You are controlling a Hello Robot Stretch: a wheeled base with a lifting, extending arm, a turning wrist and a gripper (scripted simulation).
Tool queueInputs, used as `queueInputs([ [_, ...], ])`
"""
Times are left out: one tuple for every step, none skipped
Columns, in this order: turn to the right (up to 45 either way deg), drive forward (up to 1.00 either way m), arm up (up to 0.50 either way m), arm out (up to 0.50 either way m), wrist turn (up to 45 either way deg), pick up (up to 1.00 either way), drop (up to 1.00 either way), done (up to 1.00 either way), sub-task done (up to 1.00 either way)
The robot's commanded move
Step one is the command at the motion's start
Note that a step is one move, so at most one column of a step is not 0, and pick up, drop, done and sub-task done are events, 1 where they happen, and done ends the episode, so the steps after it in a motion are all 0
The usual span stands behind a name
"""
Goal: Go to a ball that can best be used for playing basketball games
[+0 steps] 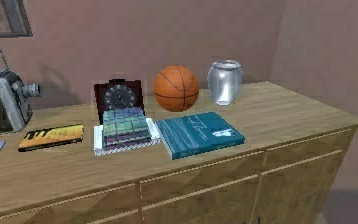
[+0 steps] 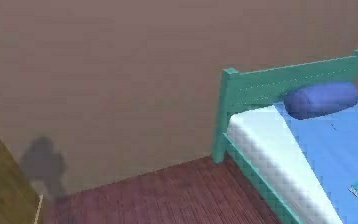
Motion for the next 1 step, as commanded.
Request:
queueInputs([
  [0.0, 0.0, 0.0, 0.0, 0.0, 0.0, 0.0, 1.0, 0.0],
])
